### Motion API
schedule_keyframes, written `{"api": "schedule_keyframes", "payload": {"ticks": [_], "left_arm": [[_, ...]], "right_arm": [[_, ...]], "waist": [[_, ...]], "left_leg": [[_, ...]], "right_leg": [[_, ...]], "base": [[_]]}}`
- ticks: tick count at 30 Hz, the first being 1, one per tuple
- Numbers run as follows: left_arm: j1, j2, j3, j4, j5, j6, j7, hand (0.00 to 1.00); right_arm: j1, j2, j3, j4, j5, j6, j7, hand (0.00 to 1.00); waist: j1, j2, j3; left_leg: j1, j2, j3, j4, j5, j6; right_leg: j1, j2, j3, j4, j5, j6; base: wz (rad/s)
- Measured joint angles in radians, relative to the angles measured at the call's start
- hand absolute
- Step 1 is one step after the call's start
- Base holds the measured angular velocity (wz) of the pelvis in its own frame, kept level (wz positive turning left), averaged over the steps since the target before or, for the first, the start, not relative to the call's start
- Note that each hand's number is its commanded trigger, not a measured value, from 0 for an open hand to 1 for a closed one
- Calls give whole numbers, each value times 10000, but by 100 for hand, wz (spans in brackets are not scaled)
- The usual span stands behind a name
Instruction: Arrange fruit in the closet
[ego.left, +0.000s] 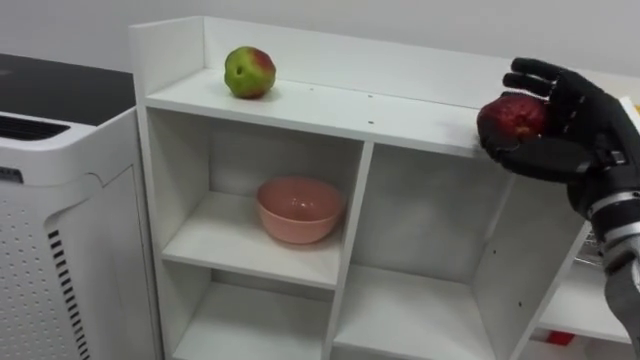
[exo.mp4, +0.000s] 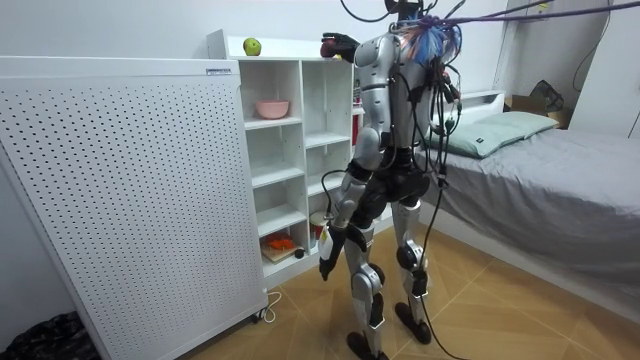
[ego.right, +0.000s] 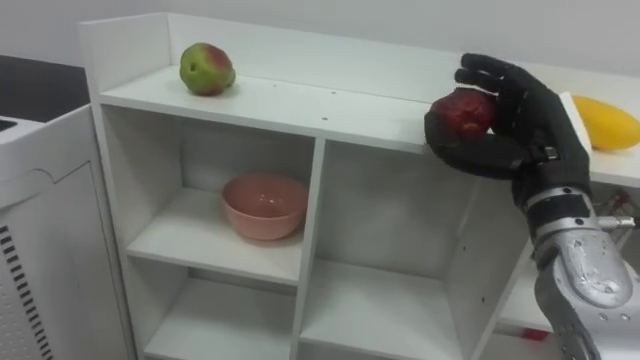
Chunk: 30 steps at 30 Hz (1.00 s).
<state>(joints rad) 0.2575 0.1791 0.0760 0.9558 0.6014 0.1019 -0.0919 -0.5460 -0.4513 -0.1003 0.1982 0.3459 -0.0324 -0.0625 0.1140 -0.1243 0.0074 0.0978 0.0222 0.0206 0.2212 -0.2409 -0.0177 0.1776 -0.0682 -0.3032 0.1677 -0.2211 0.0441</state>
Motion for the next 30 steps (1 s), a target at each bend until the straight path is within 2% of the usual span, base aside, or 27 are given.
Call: {"api": "schedule_keyframes", "payload": {"ticks": [8, 17, 21, 24, 30], "left_arm": [[11, 1, -3, 1, 0, -7, 0, 0], [9, 2, -11, 4, -8, 1, 0, 0], [-92, 2, -28, 125, -25, -6, 6, 0], [-159, 33, -200, 303, -18, -2, 30, 0], [-296, 27, -447, 458, -84, -14, 151, 0]], "right_arm": [[-227, -84, -2, 254, 12, -222, -2, 100], [-234, -83, 2, 209, 337, -243, -19, 100], [-234, -38, 28, -13, 199, -244, -109, 100], [-224, -31, 392, -485, 120, -222, -127, 100], [78, 88, 1482, -2236, -14, -213, -58, 100]], "waist": [[5, -3, -1], [32, -28, -17], [34, 12, 11], [-31, 76, 37], [38, 375, -20]], "left_leg": [[11, 1, -3, 5, 0, 0], [7, 1, 18, 5, 0, 0], [-41, 1, 34, 6, 0, 0], [-142, 1, 60, 35, 0, -1], [-119, -2, 45, 11, 0, -1]], "right_leg": [[10, 0, 1, 0, 0, 0], [3, 1, 22, 5, 0, 0], [2, 0, 45, 19, 0, 0], [-64, 0, 42, 7, 0, 0], [-149, 6, 275, 6, 0, -1]], "base": [[0], [0], [0], [0], [-2]]}}
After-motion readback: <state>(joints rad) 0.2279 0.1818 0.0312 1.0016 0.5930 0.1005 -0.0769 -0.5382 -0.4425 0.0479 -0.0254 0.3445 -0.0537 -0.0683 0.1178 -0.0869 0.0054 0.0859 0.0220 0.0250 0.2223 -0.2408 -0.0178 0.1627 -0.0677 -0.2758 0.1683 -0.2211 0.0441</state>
